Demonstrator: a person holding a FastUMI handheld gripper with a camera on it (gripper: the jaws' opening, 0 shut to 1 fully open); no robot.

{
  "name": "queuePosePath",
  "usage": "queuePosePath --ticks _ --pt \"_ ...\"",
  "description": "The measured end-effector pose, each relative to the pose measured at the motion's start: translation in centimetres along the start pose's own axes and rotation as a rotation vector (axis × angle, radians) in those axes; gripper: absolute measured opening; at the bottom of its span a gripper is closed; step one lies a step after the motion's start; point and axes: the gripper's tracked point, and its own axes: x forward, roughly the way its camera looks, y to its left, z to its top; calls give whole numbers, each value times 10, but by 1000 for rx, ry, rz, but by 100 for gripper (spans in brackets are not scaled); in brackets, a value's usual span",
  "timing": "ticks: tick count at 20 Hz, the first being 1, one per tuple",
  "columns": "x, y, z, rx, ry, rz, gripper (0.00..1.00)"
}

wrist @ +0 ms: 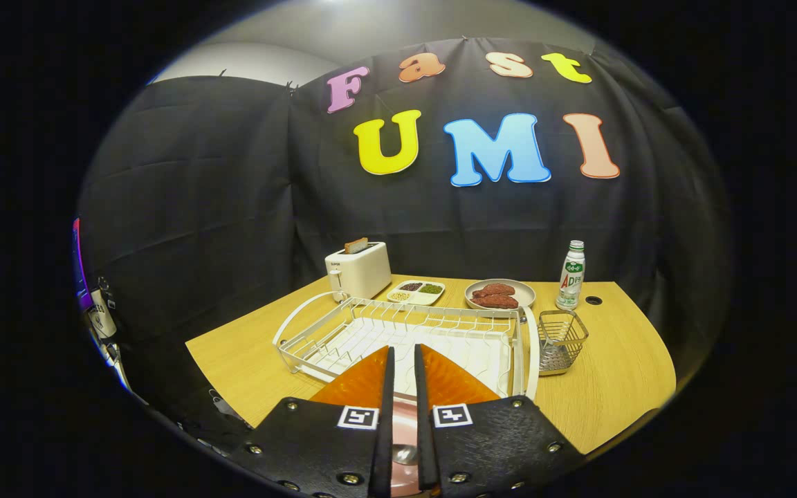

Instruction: Take the plate from the dish rack, then take the spoon from the basket and place it into the plate.

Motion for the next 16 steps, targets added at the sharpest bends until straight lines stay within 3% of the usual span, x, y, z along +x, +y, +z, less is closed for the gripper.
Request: queuePosePath --ticks 8,16 --pt "-9 -29 22 20 -38 -53 14" --pt "-46 -78 131 -52 -223 -154 14"
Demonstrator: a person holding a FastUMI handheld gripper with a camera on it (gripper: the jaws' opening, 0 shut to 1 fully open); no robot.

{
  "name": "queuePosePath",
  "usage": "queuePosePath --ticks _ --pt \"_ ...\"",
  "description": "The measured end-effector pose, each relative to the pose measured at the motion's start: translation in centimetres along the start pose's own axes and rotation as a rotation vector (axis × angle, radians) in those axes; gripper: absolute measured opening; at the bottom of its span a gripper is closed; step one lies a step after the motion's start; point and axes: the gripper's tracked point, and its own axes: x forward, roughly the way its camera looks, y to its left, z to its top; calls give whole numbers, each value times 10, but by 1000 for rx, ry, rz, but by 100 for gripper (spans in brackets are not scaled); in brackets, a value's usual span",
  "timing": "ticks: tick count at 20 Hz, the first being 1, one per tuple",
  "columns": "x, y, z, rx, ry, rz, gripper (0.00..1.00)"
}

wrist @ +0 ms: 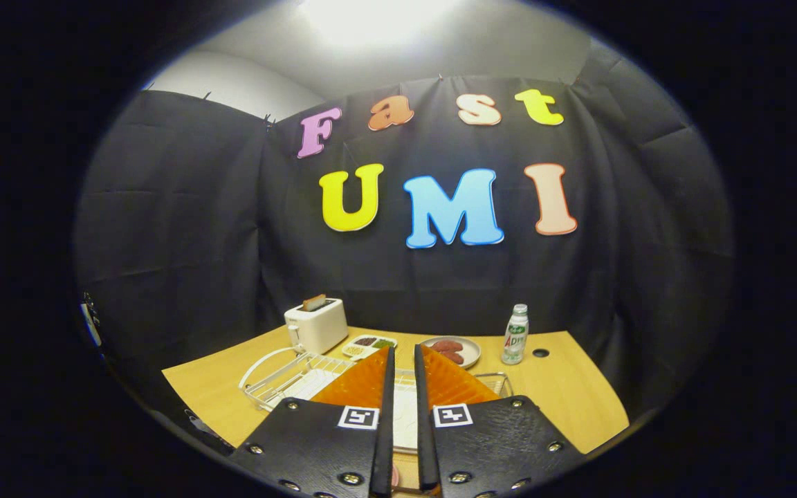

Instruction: Take the plate from the dish rack, then take the spoon from the basket and place it into the plate.

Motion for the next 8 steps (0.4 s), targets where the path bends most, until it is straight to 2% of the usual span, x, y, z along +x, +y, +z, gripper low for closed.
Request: queuePosePath --ticks 3,8 --pt "0 -21 34 -22 -14 -36 14" --pt "6 -45 77 16 -49 -75 14"
